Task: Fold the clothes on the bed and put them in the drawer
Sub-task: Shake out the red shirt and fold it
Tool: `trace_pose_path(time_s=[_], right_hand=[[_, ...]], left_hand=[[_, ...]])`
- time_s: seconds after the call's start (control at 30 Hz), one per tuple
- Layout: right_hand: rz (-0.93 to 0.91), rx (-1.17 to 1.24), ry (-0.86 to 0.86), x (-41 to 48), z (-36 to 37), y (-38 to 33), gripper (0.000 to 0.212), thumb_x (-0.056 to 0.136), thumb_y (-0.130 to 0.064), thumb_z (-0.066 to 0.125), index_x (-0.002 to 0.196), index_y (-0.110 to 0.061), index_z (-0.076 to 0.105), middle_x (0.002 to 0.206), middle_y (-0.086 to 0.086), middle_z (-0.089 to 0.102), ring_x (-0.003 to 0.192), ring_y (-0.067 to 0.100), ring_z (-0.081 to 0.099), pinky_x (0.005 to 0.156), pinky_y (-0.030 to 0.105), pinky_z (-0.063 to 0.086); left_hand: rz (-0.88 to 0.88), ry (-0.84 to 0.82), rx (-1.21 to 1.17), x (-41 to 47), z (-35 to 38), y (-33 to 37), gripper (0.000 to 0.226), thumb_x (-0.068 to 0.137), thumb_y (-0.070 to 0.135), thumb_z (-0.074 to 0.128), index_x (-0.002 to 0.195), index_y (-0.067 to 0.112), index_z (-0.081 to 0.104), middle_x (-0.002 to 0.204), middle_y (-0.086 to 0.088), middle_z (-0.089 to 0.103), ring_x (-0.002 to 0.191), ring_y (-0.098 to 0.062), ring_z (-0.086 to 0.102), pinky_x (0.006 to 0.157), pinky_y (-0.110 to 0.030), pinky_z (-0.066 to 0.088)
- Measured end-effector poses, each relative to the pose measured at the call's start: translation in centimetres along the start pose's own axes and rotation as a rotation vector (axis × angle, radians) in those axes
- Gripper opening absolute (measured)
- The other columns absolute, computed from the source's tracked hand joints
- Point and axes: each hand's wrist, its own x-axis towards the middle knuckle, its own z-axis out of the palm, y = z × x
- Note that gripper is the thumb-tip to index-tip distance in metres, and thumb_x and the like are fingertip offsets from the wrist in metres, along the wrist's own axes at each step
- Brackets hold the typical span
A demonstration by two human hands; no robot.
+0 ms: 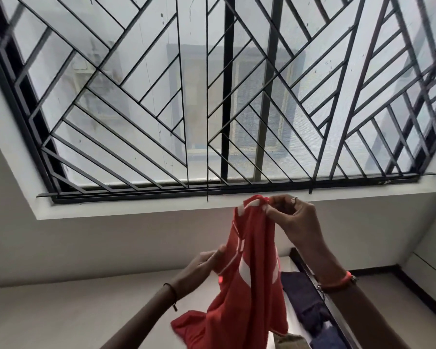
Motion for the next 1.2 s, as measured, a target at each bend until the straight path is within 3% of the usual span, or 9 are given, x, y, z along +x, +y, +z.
trace_pose_path(time_s=[0.2,0.37,0.43,0.53,0.63,0.8,0.9,1.1,1.2], right_hand=[[-0.016,-0.005,0.033,-0.3,-1.7,-0.1,0.021,0.076,0.007,0.071,0.072,-0.013,0.066,0.058,-0.011,0.066,0.055,-0.003,0.057,0.058,0.008,0.047],[0.023,-0.099,0.026,-2.0,-3.1,1.6,0.023,0.076,0.009,0.070,0.070,-0.012,0.063,0.054,-0.009,0.061,0.052,-0.002,0.052,0.053,0.009,0.044],[0.054,-0.141,0.027,-3.5,-2.7,2.8,0.023,0.075,0.008,0.071,0.069,-0.012,0.061,0.053,-0.009,0.059,0.049,-0.002,0.051,0.050,0.010,0.042],[0.086,-0.155,0.059,-5.9,-1.4,5.0,0.022,0.072,-0.003,0.076,0.068,-0.013,0.057,0.054,-0.006,0.057,0.049,0.001,0.048,0.049,0.015,0.040],[0.095,-0.135,0.079,-8.1,-0.1,6.7,0.023,0.070,-0.004,0.075,0.067,-0.016,0.055,0.055,-0.006,0.058,0.047,0.000,0.047,0.048,0.016,0.040],[0.090,-0.187,-0.490,-9.8,0.7,7.3,0.029,0.063,-0.047,0.082,0.082,-0.035,0.063,0.080,-0.010,0.064,0.070,0.003,0.059,0.066,0.021,0.048],[-0.008,-0.240,-0.519,-7.2,0.7,6.0,0.050,0.065,-0.068,0.069,0.100,-0.033,0.062,0.101,-0.004,0.062,0.088,0.001,0.058,0.074,0.014,0.046],[-0.358,-0.730,-0.581,-0.9,3.1,5.3,0.070,0.085,-0.002,0.061,0.131,-0.050,0.040,0.145,0.008,0.028,0.134,0.020,0.030,0.111,0.033,0.027],[-0.417,-0.908,-0.651,1.9,3.9,6.2,0.064,0.084,-0.007,0.065,0.137,-0.035,0.046,0.154,0.008,0.021,0.139,0.026,0.025,0.115,0.041,0.026]], left_hand=[[0.025,-0.067,0.286,0.1,-4.2,-0.1,0.028,0.077,0.067,0.057,0.086,0.042,0.067,0.076,0.019,0.058,0.074,0.001,0.050,0.070,-0.021,0.044],[0.037,0.120,0.777,2.6,-9.6,2.5,0.046,0.074,0.073,0.043,0.095,0.035,0.058,0.102,0.007,0.057,0.099,-0.015,0.055,0.088,-0.036,0.042],[-0.049,0.136,0.677,3.6,-10.1,4.4,0.013,0.091,0.040,0.050,0.083,0.033,0.057,0.092,-0.008,0.062,0.089,-0.021,0.060,0.081,-0.031,0.050],[-0.085,0.127,0.525,4.5,-9.8,6.6,0.024,0.098,0.008,0.041,0.084,0.023,0.053,0.079,-0.005,0.060,0.071,-0.012,0.059,0.058,-0.018,0.052],[-0.007,0.096,0.430,5.1,-9.7,8.0,0.024,0.097,-0.001,0.039,0.085,0.015,0.052,0.078,-0.003,0.056,0.070,-0.009,0.055,0.062,-0.020,0.050],[0.233,0.010,0.513,5.5,-10.6,10.8,0.037,0.091,-0.012,0.044,0.086,0.021,0.060,0.085,-0.010,0.062,0.075,0.001,0.058,0.071,-0.014,0.048],[0.306,-0.084,0.583,5.2,-11.3,12.4,0.036,0.092,-0.004,0.048,0.092,0.030,0.062,0.090,-0.007,0.065,0.080,-0.008,0.059,0.073,-0.027,0.050],[0.351,-0.179,0.749,4.7,-11.9,15.1,0.030,0.092,-0.003,0.051,0.104,0.023,0.061,0.090,0.027,0.064,0.083,0.010,0.059,0.073,-0.007,0.043],[0.358,-0.236,0.819,4.3,-12.4,15.6,0.030,0.093,-0.005,0.048,0.104,0.018,0.064,0.095,0.014,0.066,0.089,0.002,0.061,0.079,-0.015,0.047]])
